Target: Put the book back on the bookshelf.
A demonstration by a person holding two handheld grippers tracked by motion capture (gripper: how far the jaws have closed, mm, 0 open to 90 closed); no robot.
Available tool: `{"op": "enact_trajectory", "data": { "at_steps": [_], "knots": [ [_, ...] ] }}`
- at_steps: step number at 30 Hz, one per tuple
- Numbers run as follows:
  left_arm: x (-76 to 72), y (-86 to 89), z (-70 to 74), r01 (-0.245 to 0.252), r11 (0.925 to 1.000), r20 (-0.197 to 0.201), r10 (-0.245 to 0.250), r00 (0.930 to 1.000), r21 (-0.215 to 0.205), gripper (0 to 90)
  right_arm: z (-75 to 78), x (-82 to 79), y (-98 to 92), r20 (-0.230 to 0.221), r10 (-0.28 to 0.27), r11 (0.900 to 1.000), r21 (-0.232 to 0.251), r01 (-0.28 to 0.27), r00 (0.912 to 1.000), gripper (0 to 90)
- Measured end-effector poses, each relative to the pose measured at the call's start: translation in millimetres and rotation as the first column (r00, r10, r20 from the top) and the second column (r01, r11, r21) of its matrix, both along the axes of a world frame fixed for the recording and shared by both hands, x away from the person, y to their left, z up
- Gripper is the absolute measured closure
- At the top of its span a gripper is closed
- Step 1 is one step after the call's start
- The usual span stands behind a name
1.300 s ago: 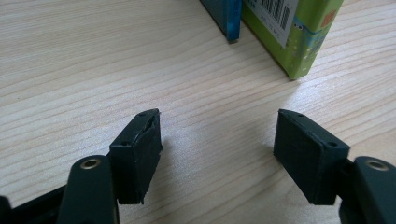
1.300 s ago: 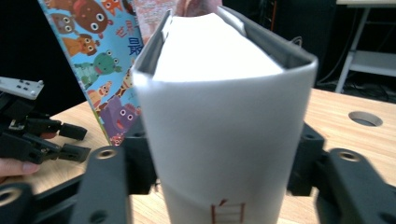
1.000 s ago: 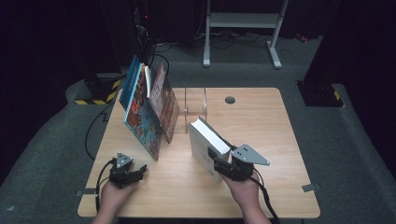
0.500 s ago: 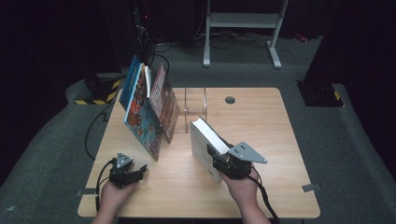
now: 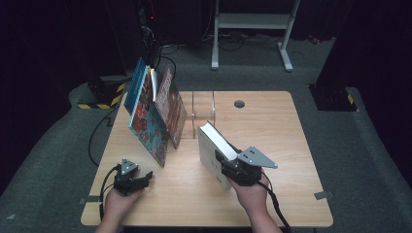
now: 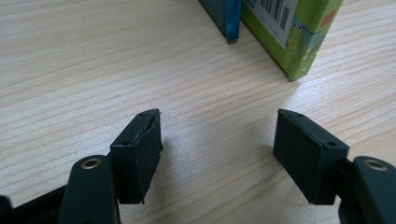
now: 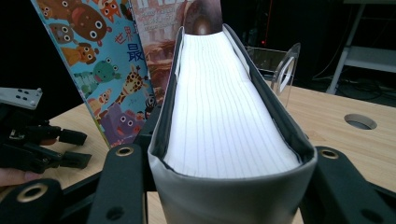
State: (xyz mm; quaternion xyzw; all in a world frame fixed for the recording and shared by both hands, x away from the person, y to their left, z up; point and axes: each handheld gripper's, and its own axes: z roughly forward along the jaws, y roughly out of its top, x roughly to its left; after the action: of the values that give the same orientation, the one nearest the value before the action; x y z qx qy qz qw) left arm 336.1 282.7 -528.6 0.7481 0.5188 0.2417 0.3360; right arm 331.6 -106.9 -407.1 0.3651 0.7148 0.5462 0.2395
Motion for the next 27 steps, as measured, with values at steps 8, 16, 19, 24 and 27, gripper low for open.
{"op": "enact_trajectory", "data": {
  "at_steps": [8, 16, 19, 24, 27],
  "knots": [
    [-0.1, -0.4, -0.2, -0.005, 1.0000, 0.005, 0.005, 1.0000, -0.001, 33.0, -0.8, -2.5, 3.1, 0.029, -0.020, 1.000, -0.019, 0.020, 0.9994, 53.8],
    [-0.1, -0.3, -0.1, -0.004, 1.0000, 0.003, 0.004, 1.0000, -0.002, 33.1, 1.6, -1.1, 6.8, 0.025, -0.031, 0.999, -0.018, 0.031, 0.9992, 54.1],
    [-0.1, -0.1, 0.0, -0.004, 1.0000, 0.001, 0.004, 1.0000, -0.002, 33.3, 3.9, 1.5, 8.8, 0.017, -0.035, 0.999, -0.018, 0.036, 0.9992, 54.1],
    [0.0, 0.1, 0.2, -0.001, 1.0000, -0.004, 0.001, 1.0000, -0.004, 33.4, 7.1, 10.2, 15.1, 0.009, -0.041, 0.999, -0.013, 0.041, 0.9991, 54.2],
    [0.1, 0.0, 0.2, -0.001, 1.0000, -0.004, 0.001, 1.0000, -0.003, 33.4, 7.4, 14.6, 17.0, 0.007, -0.046, 0.999, -0.010, 0.046, 0.9989, 54.2]
  ]
}}
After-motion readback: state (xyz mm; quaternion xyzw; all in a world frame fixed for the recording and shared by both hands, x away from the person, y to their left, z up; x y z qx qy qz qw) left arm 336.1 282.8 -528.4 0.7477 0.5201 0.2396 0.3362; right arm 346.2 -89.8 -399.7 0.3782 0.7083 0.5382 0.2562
